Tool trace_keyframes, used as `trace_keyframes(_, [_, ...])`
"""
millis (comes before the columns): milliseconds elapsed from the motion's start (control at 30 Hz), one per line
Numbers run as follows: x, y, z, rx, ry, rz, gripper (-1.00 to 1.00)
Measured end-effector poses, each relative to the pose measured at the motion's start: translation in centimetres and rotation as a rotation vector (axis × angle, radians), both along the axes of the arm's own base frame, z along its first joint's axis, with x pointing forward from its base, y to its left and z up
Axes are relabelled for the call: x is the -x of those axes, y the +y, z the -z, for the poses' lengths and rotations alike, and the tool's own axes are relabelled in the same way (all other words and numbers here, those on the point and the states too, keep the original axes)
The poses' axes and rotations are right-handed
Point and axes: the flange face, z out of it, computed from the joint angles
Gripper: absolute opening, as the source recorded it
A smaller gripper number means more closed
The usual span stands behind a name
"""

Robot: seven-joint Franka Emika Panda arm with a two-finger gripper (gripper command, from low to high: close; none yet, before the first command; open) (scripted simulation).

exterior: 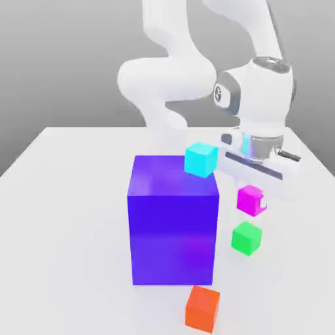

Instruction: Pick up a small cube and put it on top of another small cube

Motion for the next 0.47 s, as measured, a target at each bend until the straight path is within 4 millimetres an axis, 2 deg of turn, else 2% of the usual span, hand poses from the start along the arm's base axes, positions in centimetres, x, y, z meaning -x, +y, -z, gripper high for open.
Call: trace_keyframes(467, [0.1, -0.6, 4.4, 0.030, 0.017, 0.001, -1.00])
